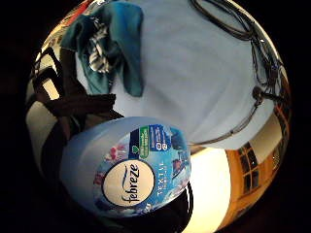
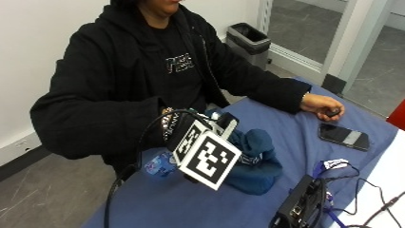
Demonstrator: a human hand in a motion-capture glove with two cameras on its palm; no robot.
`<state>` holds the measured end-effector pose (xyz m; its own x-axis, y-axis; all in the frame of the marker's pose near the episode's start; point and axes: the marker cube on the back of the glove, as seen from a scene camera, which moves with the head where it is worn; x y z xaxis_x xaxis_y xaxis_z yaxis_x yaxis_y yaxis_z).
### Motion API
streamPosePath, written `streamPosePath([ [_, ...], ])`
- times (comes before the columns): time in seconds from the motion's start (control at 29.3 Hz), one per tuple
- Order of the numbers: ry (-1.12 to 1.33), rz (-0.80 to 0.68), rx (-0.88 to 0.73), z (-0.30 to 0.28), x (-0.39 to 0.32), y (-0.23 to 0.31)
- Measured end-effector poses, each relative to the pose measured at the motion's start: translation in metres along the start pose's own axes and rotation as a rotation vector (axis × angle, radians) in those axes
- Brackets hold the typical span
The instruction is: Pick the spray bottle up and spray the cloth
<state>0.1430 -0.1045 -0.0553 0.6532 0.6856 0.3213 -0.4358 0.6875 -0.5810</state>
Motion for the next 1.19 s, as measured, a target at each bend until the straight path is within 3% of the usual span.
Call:
streamPosePath([
  [0.24,0.157,0.148,-0.112,0.023,-0.009,-0.046],
  [0.41,0.273,0.241,-0.257,0.051,0.012,-0.042],
  [0.72,0.306,0.301,-0.312,0.066,0.023,-0.056],
  [0.95,0.31,0.262,-0.297,0.063,0.008,-0.055],
  [1.19,0.274,0.054,-0.201,0.05,-0.051,-0.044],
])
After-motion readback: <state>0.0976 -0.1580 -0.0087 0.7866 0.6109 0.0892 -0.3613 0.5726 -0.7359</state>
